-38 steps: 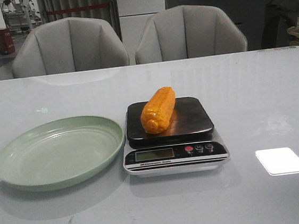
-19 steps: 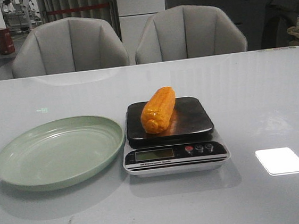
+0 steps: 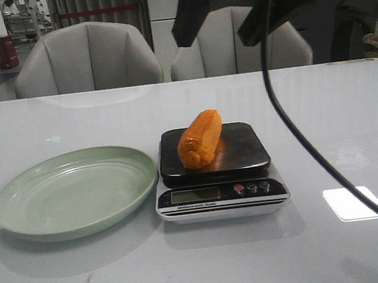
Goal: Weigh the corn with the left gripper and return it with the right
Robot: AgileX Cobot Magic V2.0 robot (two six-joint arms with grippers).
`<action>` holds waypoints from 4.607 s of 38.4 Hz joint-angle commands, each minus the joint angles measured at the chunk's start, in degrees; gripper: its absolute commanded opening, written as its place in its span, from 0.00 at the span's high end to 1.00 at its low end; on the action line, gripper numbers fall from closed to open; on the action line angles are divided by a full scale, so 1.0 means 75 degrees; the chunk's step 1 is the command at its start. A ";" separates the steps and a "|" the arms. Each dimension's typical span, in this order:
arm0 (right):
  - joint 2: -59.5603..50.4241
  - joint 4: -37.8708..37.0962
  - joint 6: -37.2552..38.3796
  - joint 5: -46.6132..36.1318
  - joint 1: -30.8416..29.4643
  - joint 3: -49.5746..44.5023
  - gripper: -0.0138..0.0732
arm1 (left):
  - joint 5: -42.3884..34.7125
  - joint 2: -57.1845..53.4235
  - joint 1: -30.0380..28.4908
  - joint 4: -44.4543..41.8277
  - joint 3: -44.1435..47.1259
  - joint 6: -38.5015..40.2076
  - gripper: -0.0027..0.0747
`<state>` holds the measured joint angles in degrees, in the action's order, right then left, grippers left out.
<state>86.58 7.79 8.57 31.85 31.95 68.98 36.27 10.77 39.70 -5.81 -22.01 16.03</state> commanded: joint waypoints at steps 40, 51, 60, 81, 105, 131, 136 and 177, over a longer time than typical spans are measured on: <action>0.4130 -0.1783 0.4194 0.3045 0.0340 0.4178 0.34 | -0.0513 0.0062 0.0031 -0.0048 -0.0205 0.0007 0.81; 0.4193 -0.1654 0.3985 0.3269 0.0663 0.5131 0.68 | -0.0513 0.0062 0.0031 -0.0048 -0.0205 0.0007 0.80; 0.4432 -0.0843 0.3757 0.2782 0.1473 0.5540 0.68 | -0.0513 0.0062 0.0031 -0.0048 -0.0205 0.0007 0.80; 0.4905 -0.0938 0.3757 0.2330 0.1925 0.5835 0.15 | -0.0513 0.0062 0.0031 -0.0048 -0.0205 0.0007 0.80; 0.2201 -0.0979 -0.0367 0.5224 0.0303 0.4883 0.15 | -0.0513 0.0062 0.0031 -0.0048 -0.0205 0.0007 0.80; -0.4085 -0.0986 -0.0375 -0.0228 0.0110 -0.2336 0.15 | -0.0513 0.0062 0.0031 -0.0048 -0.0205 0.0007 0.80; -0.5461 -0.0986 -0.0375 -0.1225 0.0110 -0.3630 0.15 | -0.0513 0.0062 0.0031 -0.0048 -0.0205 0.0007 0.80; -0.9939 -0.1428 -0.0375 -0.3578 0.0110 -0.7497 0.64 | -0.0513 0.0062 0.0031 -0.0048 -0.0205 0.0007 0.80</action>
<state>11.56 -2.22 6.17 8.96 33.08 11.18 36.27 10.77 39.70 -5.93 -22.01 15.93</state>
